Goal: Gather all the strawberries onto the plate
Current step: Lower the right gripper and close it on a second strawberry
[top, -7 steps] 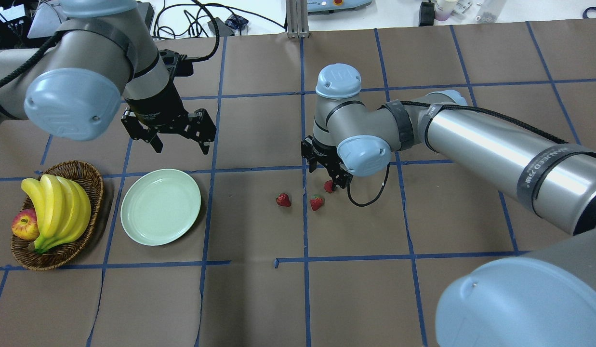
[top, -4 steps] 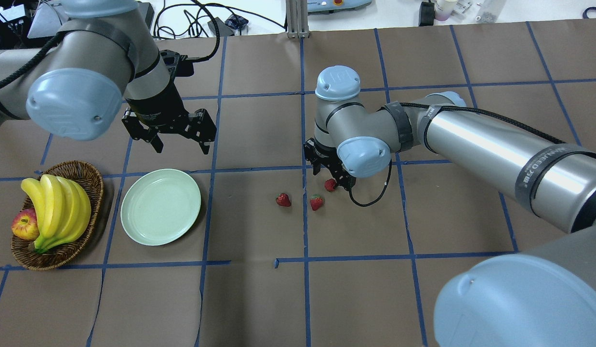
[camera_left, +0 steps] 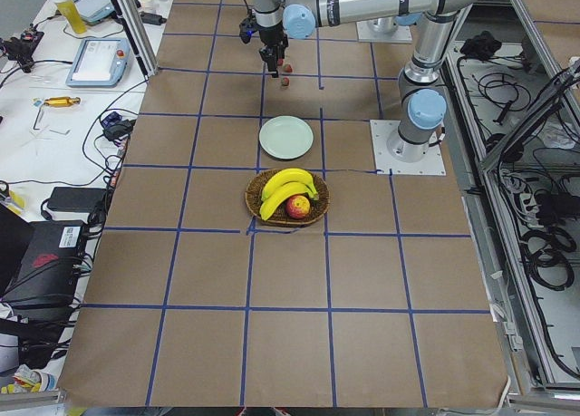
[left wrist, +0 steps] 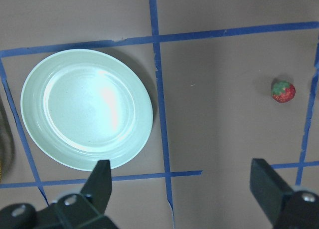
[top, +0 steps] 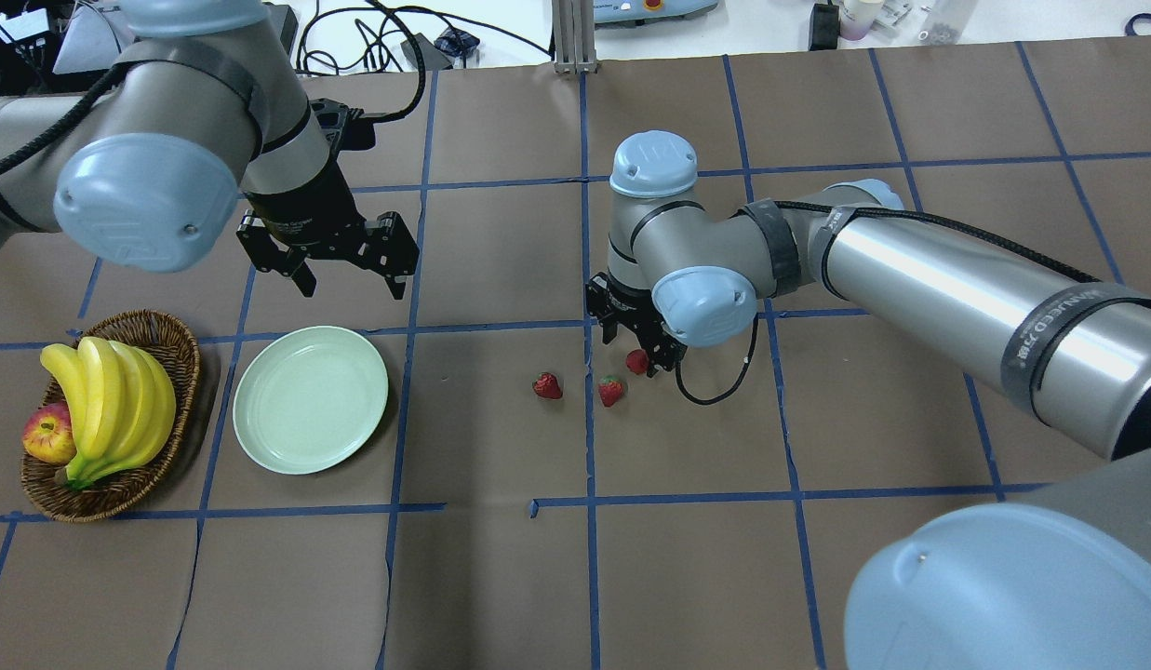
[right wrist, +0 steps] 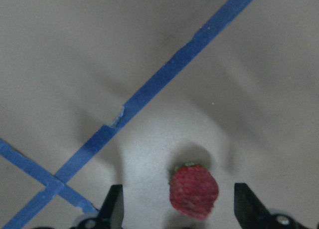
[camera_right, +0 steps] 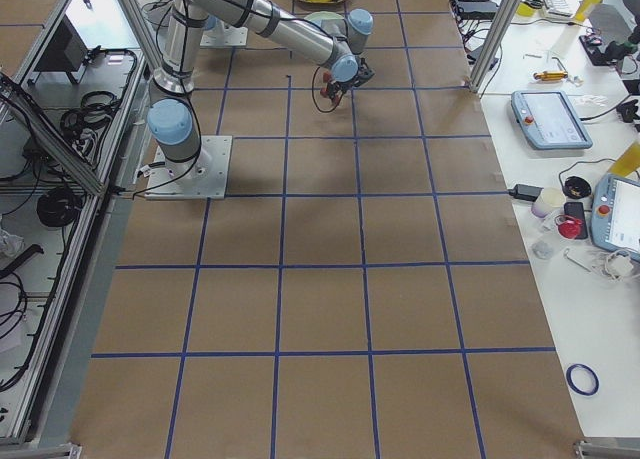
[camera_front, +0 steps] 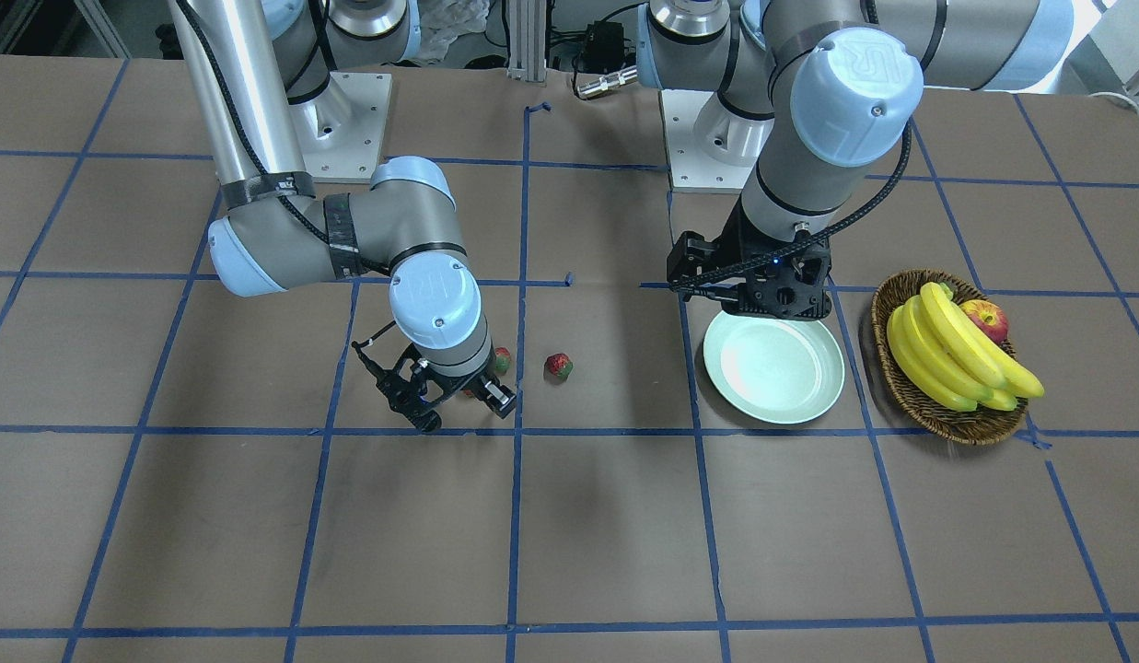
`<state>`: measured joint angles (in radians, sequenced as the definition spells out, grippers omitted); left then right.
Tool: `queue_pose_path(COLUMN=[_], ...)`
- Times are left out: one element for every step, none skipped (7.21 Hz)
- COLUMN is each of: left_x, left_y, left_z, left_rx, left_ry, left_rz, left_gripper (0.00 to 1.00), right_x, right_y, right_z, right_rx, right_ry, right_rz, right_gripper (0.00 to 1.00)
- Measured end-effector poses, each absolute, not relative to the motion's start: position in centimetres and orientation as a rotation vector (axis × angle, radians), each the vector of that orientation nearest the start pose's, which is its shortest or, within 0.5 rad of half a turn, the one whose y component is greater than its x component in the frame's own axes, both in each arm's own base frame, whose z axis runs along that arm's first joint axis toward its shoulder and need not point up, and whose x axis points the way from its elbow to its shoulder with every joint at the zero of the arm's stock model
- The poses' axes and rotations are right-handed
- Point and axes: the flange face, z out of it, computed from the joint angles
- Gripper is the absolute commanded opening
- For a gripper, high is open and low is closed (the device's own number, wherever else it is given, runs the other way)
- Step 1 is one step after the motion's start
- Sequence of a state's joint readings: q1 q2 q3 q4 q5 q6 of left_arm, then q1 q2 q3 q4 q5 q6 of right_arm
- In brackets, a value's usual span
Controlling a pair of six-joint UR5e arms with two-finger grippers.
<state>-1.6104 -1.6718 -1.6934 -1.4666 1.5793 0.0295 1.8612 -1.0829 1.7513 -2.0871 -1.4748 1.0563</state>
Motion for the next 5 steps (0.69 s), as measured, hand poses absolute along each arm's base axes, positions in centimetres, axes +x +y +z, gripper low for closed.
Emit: queue_pose_path(left_x=[-15.24,-15.21,-15.2,-15.2,-15.19], left_y=[-50.69,-50.7,-50.69,-50.69,-50.69], left_z=[38.71,38.65,38.61,38.59,38.58], left_rx=[0.109,0.11,0.112,0.114,0.115], left_ry=[3.125,3.125,3.124,3.124,3.124], left_rz=[0.188,0.191,0.193,0.194,0.194], left_gripper=[1.0,1.0,1.0,1.0,1.0], right_x=[30.61,30.63,30.65,30.66,30.61], right_y=[-52.44,-52.4,-52.35,-52.35,-52.37], right_z=[18.27,18.37,18.27,18.09,17.89], right_rx=[1.186,1.185,1.183,1.179,1.17], right_ry=[2.917,2.917,2.918,2.922,2.931], right_rz=[0.283,0.282,0.284,0.281,0.277], right_gripper=[0.92,0.91,0.86,0.81,0.69])
